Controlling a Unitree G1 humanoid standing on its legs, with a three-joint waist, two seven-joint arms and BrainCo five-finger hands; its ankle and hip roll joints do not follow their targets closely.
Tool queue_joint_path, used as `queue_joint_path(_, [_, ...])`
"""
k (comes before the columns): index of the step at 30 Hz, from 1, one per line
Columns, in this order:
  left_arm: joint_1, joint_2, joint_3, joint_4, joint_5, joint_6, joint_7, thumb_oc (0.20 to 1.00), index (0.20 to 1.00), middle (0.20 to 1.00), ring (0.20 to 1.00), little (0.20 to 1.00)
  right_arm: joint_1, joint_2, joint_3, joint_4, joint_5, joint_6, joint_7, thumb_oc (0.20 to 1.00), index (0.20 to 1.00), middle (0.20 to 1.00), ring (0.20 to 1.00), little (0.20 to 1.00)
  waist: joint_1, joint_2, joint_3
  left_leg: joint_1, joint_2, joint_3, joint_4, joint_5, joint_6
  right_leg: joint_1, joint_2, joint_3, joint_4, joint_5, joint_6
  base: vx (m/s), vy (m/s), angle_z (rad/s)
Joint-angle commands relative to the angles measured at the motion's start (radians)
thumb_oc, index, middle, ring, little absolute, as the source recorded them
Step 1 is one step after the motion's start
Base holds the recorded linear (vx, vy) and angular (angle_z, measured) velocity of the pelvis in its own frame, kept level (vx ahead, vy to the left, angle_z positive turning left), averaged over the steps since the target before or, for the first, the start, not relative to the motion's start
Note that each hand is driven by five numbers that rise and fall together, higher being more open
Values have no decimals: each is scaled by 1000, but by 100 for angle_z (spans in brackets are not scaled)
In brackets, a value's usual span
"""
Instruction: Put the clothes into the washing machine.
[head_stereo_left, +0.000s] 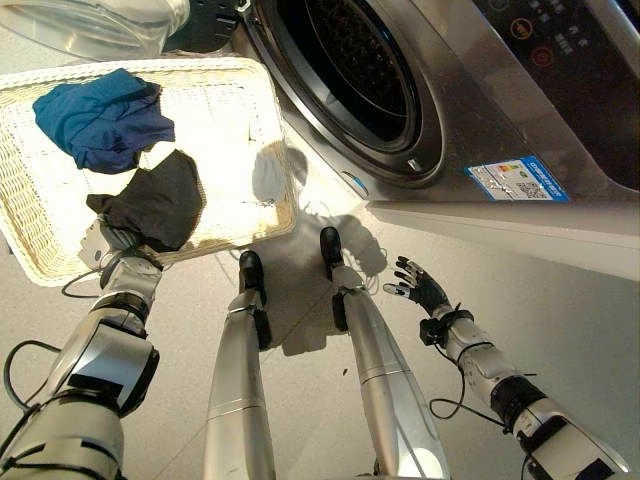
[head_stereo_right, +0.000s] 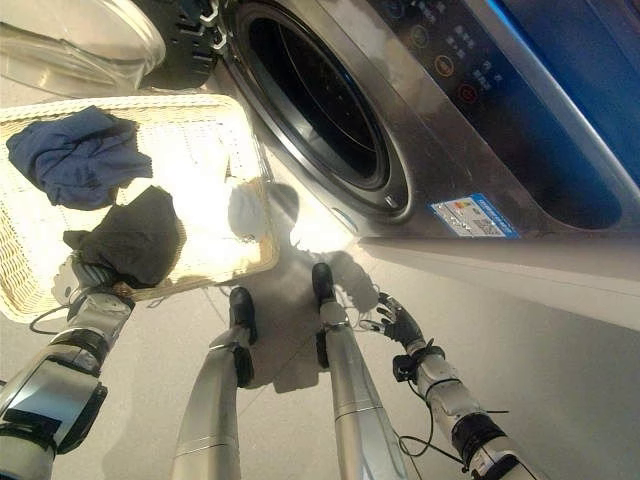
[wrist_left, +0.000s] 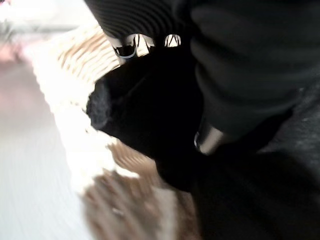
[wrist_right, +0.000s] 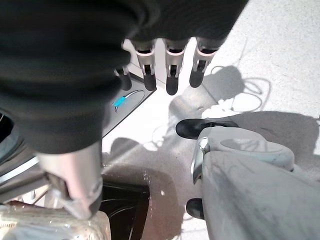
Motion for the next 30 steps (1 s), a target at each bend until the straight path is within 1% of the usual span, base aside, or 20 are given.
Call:
queue_joint_path(1, [46, -81, 29, -122, -75, -153, -62, 200, 200, 200, 200, 200, 65, 27, 30, -120, 24, -68, 2, 1000, 1000, 1000, 1000, 1000, 20, -63, -13, 65, -61, 35, 44, -92, -10, 69, 30, -48, -122, 87, 25, -31, -139, 21])
queue_joint_path(2, [72, -98, 41, -170, -58, -190, -41, 200, 200, 200, 200, 200, 66, 39, 29, -136, 24, -75, -6, 1000, 1000, 1000, 1000, 1000, 31, -57, -13, 110, -66, 31, 9, -82, -11, 107, 33, -48, -138, 82, 26, -34, -139, 19])
queue_joint_path(4, [88, -107, 42, -200, -41, -207, -30, 200, 200, 200, 200, 200, 64, 43, 30, -149, 19, -82, -9, 1000, 1000, 1000, 1000, 1000, 39, -52, -13, 141, -66, 30, -16, -72, -12, 134, 34, -49, -147, 77, 26, -45, -95, 16])
queue_joint_path(5, [115, -116, 41, -250, -8, -212, -1, 200, 200, 200, 200, 200, 57, 47, 29, -173, 13, -83, -18, 1000, 1000, 1000, 1000, 1000, 51, -42, -13, 183, -67, 30, -52, -57, -15, 173, 35, -51, -156, 66, 23, -48, -50, 18])
queue_joint_path(8, [137, -123, 35, -282, 31, -207, 12, 200, 200, 200, 200, 200, 50, 50, 26, -190, 5, -77, -28, 1000, 1000, 1000, 1000, 1000, 61, -32, -13, 218, -68, 30, -81, -45, -20, 206, 36, -52, -161, 56, 22, -27, -22, 7])
queue_joint_path(9, [158, -129, 27, -312, 60, -203, 26, 200, 200, 200, 200, 200, 43, 51, 21, -206, -13, -78, -36, 1000, 1000, 1000, 1000, 1000, 71, -20, -13, 248, -70, 28, -103, -34, -23, 234, 37, -54, -162, 45, 19, -33, -17, 4])
queue_joint_path(10, [192, -138, 18, -368, 100, -178, 39, 200, 200, 200, 200, 200, 30, 48, 9, -241, -27, -67, -50, 1000, 1000, 1000, 1000, 1000, 85, -1, -13, 298, -76, 26, -154, -5, -27, 282, 29, -62, -175, 34, 16, -21, -15, 3])
queue_joint_path(11, [195, -139, 17, -369, 100, -178, 39, 200, 200, 200, 200, 200, 33, 48, 10, -241, -27, -67, -51, 1000, 1000, 1000, 1000, 1000, 87, 1, -13, 302, -74, 27, -149, -13, -26, 285, 32, -62, -171, 27, 16, -34, 3, 3])
queue_joint_path(12, [211, -142, 11, -385, 116, -176, 52, 200, 200, 200, 200, 200, 24, 45, 2, -248, -40, -73, -52, 1000, 1000, 1000, 1000, 1000, 94, 12, -13, 321, -78, 24, -174, 6, -29, 304, 27, -68, -177, 22, 13, -4, 26, 4])
queue_joint_path(13, [248, -157, 2, -409, 154, -170, 69, 200, 200, 200, 200, 200, 10, 41, -10, -259, -75, -80, -56, 1000, 1000, 1000, 1000, 1000, 115, 35, -13, 367, -81, 15, -200, 14, -34, 350, 20, -81, -178, -3, 9, -27, 29, 10])
queue_joint_path(14, [255, -161, 1, -420, 164, -165, 73, 200, 200, 200, 200, 200, 2, 40, -12, -267, -81, -73, -63, 1000, 1000, 1000, 1000, 1000, 118, 40, -13, 376, -83, 13, -213, 27, -35, 358, 17, -85, -182, -2, 8, -10, 33, 20])
queue_joint_path(15, [289, -173, -5, -447, 188, -161, 77, 200, 200, 200, 200, 200, -16, 36, -17, -287, -127, -64, -70, 1000, 1000, 1000, 1000, 1000, 134, 61, -13, 410, -82, 5, -236, 42, -40, 393, 8, -95, -181, -18, 5, -5, 22, 22])
queue_joint_path(16, [308, -178, -5, -464, 193, -159, 71, 200, 200, 200, 200, 200, -25, 30, -19, -301, -145, -53, -68, 1000, 1000, 1000, 1000, 1000, 141, 72, -13, 428, -82, -1, -249, 52, -42, 413, 3, -102, -183, -23, 4, 8, 18, 20])
queue_joint_path(17, [313, -179, -5, -467, 194, -159, 70, 200, 200, 200, 200, 200, -25, 30, -19, -304, -146, -51, -69, 1000, 1000, 1000, 1000, 1000, 141, 74, -13, 432, -82, -3, -252, 53, -42, 417, 2, -103, -184, -24, 4, 12, 2, 17])
queue_joint_path(18, [343, -185, -5, -492, 205, -172, 45, 200, 200, 200, 200, 200, -35, 22, -20, -322, -180, -37, -55, 1000, 1000, 1000, 1000, 1000, 153, 91, -13, 457, -81, -11, -268, 64, -46, 445, -6, -114, -187, -32, 4, 15, -9, 25])
queue_joint_path(20, [371, -195, -8, -521, 226, -186, 10, 200, 200, 200, 200, 200, -47, 18, -18, -332, -213, -24, -41, 1000, 1000, 1000, 1000, 1000, 166, 108, -13, 481, -77, -20, -287, 76, -50, 471, -14, -128, -185, -41, 5, 16, -30, 27])
queue_joint_path(22, [400, -203, -34, -585, 241, -226, -56, 200, 200, 200, 200, 200, -76, 14, -1, -338, -239, 10, -36, 1000, 1000, 1000, 1000, 1000, 188, 130, -13, 515, -73, -31, -317, 91, -55, 507, -24, -145, -180, -56, 4, 7, -59, 28])
queue_joint_path(24, [424, -197, -57, -647, 243, -280, -140, 200, 200, 200, 200, 200, -106, 13, 7, -316, -235, 26, -28, 1000, 1000, 1000, 1000, 1000, 208, 146, -13, 541, -71, -40, -343, 102, -59, 536, -33, -160, -179, -66, 4, 11, -62, 35])
queue_joint_path(27, [450, -187, -88, -724, 235, -331, -217, 200, 200, 200, 200, 200, -132, 13, 17, -293, -250, 38, -13, 1000, 1000, 1000, 1000, 1000, 225, 163, -13, 570, -70, -45, -375, 113, -61, 565, -40, -177, -183, -74, 6, -4, -34, 31])
queue_joint_path(30, [450, -157, -116, -848, 184, -375, -384, 200, 200, 200, 200, 200, -169, 9, 32, -265, -261, 42, -9, 1000, 1000, 1000, 1000, 1000, 249, 183, -13, 598, -75, -51, -406, 127, -60, 597, -56, -206, -187, -79, 8, -1, -33, 13])
